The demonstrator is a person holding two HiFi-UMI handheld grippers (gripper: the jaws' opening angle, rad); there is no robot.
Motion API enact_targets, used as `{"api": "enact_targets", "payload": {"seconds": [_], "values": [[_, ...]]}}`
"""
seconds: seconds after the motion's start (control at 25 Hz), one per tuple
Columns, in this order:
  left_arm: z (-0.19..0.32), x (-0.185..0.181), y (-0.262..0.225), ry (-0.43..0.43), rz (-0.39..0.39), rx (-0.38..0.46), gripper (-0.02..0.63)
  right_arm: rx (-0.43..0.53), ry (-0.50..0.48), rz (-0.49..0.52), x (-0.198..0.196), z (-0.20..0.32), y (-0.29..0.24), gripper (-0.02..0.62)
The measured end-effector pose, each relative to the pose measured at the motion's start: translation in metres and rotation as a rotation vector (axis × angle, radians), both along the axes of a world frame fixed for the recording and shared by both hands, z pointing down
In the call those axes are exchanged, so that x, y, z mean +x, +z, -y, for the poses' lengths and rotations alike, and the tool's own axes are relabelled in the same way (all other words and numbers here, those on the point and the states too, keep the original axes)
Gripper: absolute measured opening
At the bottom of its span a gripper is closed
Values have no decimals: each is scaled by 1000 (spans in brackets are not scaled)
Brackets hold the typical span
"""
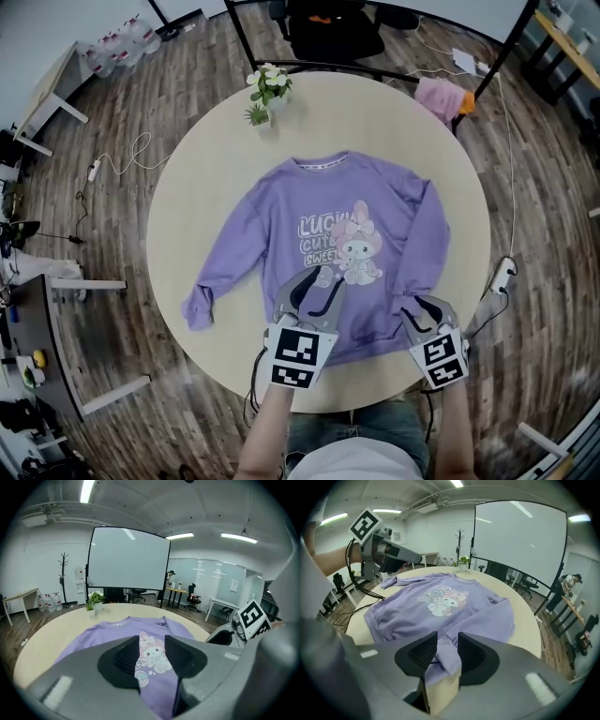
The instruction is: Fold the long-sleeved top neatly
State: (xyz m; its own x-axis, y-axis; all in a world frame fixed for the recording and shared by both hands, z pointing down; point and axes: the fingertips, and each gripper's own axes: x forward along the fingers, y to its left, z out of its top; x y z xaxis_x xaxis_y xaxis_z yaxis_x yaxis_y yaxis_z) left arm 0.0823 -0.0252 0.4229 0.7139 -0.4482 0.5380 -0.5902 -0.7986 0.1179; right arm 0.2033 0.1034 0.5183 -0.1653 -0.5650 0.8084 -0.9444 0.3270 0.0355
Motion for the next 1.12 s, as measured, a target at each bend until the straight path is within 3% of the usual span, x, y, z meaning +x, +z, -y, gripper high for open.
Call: {"api": "enact_targets", "payload": {"seconds": [0.32,0.52,0.84,1.0,1.12], "values": [[-21,3,16,20,24,-38,174,-85,-120,-63,-7,-18,36,193],[-26,0,24,15,33,-51,174,-127,-136,-86,-8,-23,53,208],[-31,-6,30,-6,42,-70,174,-120,-30,12,1,-21,60,145],[-32,-10,34,-21,42,-81,174,-91,65,105,12,-19,59,51],[-32,-12,36,-32,41,-87,174,-72,116,173,15,-20,55,49]]}}
